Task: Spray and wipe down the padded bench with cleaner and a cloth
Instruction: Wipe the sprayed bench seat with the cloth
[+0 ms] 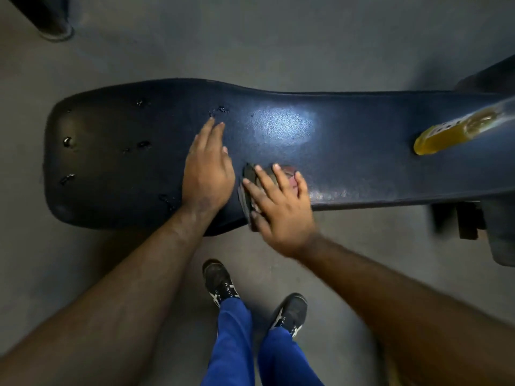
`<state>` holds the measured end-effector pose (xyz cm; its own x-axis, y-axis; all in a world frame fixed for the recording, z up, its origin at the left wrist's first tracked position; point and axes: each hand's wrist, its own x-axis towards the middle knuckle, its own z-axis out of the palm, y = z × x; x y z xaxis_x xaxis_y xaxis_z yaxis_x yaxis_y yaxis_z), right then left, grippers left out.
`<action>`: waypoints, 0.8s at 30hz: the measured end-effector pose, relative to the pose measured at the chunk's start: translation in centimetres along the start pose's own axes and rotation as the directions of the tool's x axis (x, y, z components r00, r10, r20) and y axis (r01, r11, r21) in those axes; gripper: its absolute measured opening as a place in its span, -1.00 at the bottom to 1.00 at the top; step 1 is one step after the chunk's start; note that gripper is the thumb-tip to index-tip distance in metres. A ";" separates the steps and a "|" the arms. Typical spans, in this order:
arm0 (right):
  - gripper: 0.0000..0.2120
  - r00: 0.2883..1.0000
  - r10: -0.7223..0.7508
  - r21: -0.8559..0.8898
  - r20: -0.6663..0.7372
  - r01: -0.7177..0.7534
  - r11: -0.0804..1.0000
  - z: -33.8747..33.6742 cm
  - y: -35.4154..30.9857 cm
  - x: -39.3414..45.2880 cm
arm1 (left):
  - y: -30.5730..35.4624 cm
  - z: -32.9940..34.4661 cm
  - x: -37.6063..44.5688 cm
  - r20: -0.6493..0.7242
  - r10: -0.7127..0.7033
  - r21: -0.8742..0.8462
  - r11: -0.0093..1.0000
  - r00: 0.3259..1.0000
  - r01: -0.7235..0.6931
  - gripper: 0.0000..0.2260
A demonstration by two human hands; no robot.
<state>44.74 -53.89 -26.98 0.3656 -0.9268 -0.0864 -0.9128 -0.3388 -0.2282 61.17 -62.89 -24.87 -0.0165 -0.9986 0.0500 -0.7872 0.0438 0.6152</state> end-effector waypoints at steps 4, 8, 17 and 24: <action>-0.45 0.906 0.418 0.053 -0.069 -0.415 0.908 -1.6 5.6 4.9 | -3.1 -2.0 -1.7 -0.031 -0.007 0.129 0.992 1.000 0.011 -0.58; -0.46 0.961 0.271 0.046 -0.059 -0.268 0.962 0.0 -2.7 3.4 | -4.4 -3.5 -1.4 0.009 -0.055 0.133 0.990 0.998 0.053 -0.60; -0.44 0.918 0.384 -0.016 -0.101 -0.387 0.922 0.2 -3.4 5.8 | -7.1 -4.5 0.5 0.010 -0.004 0.270 0.963 1.000 0.001 -0.58; -0.45 0.916 0.396 -0.035 -0.062 -0.399 0.916 -1.3 1.3 10.5 | -9.0 -4.7 1.2 0.045 0.007 0.340 0.940 0.999 -0.022 -0.52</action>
<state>47.12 -64.26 -26.90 -0.0380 -0.9933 -0.1094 -0.9886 0.0534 -0.1410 71.16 -64.33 -26.67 -0.0494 -0.9986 0.0187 -0.9493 0.0528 0.3100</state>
